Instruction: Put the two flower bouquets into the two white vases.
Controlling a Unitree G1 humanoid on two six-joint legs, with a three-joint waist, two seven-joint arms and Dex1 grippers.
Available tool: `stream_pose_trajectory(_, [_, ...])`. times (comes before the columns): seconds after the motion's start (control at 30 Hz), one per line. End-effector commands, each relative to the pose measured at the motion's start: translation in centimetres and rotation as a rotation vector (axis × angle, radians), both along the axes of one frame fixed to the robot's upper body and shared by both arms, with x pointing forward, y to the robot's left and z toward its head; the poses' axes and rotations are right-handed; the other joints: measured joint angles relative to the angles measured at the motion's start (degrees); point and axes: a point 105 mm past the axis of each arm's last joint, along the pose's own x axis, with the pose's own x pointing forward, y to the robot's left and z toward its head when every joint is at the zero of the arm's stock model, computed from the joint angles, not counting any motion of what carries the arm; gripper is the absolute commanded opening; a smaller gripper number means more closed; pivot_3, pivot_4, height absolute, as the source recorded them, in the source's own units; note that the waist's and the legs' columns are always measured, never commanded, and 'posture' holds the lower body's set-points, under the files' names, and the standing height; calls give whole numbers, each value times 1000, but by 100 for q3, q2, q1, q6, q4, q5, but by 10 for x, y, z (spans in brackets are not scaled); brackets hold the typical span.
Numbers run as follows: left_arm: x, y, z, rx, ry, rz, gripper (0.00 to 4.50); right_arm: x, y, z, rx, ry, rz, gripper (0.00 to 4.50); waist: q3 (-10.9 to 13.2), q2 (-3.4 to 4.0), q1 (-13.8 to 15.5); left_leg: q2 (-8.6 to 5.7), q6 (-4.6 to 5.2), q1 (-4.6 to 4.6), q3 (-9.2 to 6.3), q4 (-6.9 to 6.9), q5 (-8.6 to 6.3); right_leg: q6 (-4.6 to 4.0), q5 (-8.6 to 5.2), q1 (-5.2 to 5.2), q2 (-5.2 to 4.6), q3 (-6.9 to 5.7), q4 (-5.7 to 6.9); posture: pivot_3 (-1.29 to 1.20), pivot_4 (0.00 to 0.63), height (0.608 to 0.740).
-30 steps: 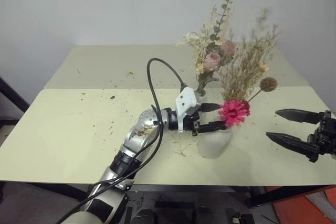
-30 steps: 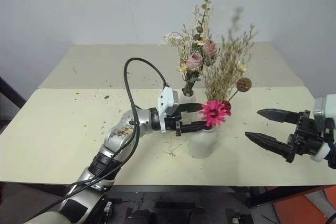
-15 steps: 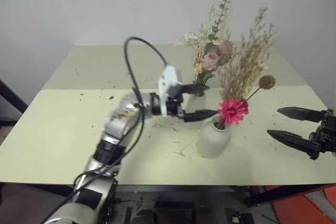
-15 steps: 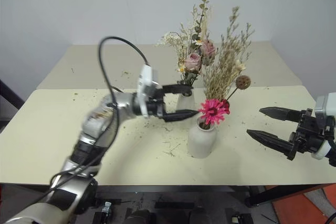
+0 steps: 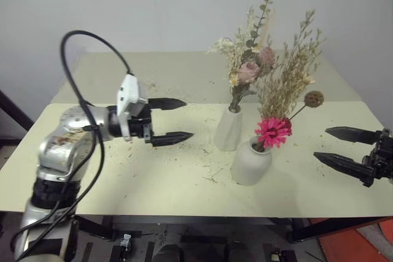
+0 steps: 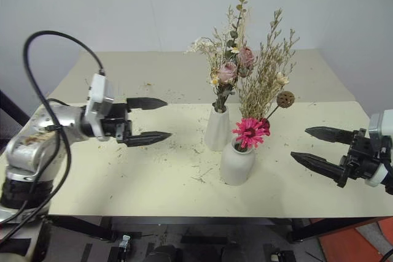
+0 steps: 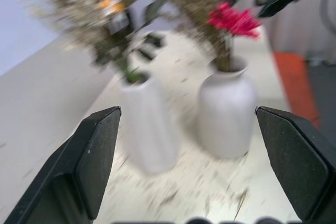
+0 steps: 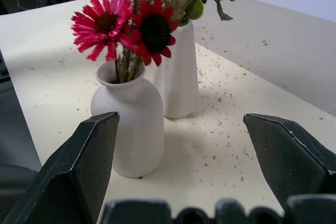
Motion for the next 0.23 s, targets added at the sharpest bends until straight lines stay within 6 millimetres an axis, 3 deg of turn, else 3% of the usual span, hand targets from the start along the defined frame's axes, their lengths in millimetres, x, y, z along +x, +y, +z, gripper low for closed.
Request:
stream_pose_trajectory(0.03, [4, 27, 9, 9, -52, 117, 4461, -3, -1, 8, -27, -43, 3, 4500, 0, 0, -3, 1, 0, 0, 0, 0, 0, 0, 0, 0, 1, 0, 0, 0, 150, 740])
stream_pose_trajectory(0.23, [4, 68, -4, 63, -28, 269, 4461, -4, -5, 5, -26, -25, -18, 4500, 0, -1, -24, 3, 0, 2, 1, -8, 0, -1, 0, -4, 1, 1, 0, 0, 150, 740])
